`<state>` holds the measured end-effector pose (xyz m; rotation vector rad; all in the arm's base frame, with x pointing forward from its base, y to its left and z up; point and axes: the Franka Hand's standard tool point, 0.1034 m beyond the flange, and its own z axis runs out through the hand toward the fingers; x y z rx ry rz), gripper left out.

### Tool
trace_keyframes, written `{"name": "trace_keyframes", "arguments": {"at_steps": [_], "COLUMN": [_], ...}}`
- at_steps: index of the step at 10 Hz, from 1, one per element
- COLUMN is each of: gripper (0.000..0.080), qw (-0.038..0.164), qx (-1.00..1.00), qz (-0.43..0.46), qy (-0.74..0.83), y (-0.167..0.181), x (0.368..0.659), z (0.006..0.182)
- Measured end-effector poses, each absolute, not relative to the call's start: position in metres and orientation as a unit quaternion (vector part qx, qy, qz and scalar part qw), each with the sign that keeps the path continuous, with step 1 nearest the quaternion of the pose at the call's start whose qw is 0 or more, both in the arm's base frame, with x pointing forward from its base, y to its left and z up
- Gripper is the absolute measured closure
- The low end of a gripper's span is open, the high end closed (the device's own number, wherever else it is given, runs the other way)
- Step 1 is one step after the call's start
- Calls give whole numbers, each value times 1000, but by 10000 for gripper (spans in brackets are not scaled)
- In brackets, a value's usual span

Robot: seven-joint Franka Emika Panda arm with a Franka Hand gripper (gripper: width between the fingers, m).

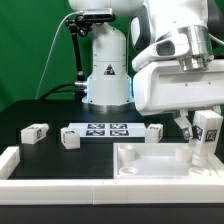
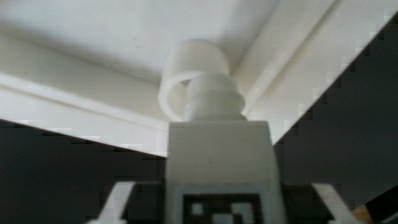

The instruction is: Assemble one leg

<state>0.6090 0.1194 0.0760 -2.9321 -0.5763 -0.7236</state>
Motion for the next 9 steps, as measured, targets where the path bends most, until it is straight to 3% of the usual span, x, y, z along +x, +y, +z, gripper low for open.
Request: {"name": "trace_keyframes", "arguments": {"at_steps": [9], "gripper": [512], "qw": [29], "qx": [-942], "qz": [-280], "qy": [-184], "y": [115], "x": [617], "z": [75]}}
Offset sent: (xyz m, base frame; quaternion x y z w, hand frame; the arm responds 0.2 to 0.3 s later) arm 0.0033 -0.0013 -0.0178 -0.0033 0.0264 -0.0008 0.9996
